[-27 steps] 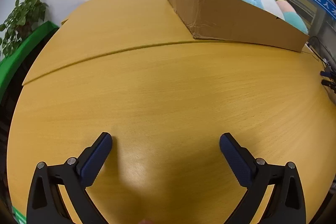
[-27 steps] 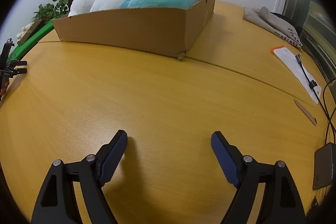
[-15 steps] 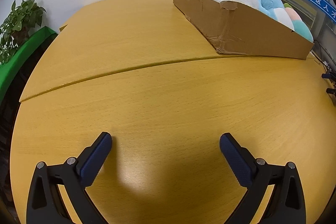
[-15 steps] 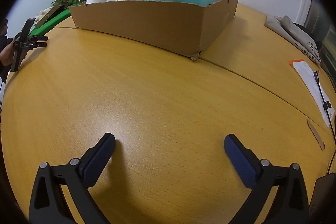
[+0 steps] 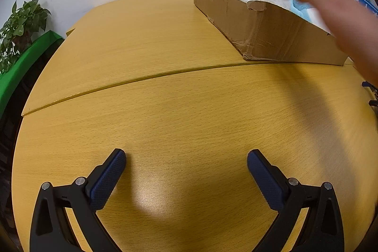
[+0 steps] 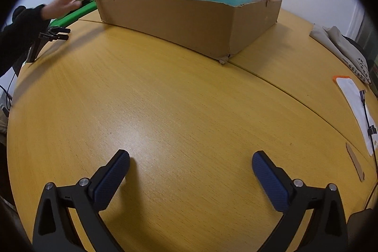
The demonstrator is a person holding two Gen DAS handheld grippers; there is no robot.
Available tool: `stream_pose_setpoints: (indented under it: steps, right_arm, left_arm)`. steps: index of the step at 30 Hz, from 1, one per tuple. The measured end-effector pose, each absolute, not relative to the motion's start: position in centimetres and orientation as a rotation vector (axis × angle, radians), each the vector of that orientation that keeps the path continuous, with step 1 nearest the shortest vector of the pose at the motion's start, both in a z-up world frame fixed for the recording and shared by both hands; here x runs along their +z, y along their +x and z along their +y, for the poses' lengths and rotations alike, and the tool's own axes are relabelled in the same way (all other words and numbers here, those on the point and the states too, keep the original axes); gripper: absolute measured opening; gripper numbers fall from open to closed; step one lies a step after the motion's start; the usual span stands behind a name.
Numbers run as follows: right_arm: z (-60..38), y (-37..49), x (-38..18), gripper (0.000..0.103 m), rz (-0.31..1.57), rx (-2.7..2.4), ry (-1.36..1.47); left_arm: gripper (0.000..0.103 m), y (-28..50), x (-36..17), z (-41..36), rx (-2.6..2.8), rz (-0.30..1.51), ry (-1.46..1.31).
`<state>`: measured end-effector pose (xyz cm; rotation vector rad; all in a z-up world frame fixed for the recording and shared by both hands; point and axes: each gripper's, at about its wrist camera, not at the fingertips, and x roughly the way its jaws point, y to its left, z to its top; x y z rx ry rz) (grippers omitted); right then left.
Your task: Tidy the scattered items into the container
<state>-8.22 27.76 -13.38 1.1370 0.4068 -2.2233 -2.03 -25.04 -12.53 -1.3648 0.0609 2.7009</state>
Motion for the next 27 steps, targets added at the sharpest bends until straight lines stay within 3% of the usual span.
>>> stream_pose_setpoints:
  steps: [27]
  right_arm:
    - [27.66, -8.27, -13.12, 0.103, 0.413, -2.225, 1.135]
  left_arm:
    - [0.103, -2.02, -12.54, -24.89, 2.701, 0.062, -1.365]
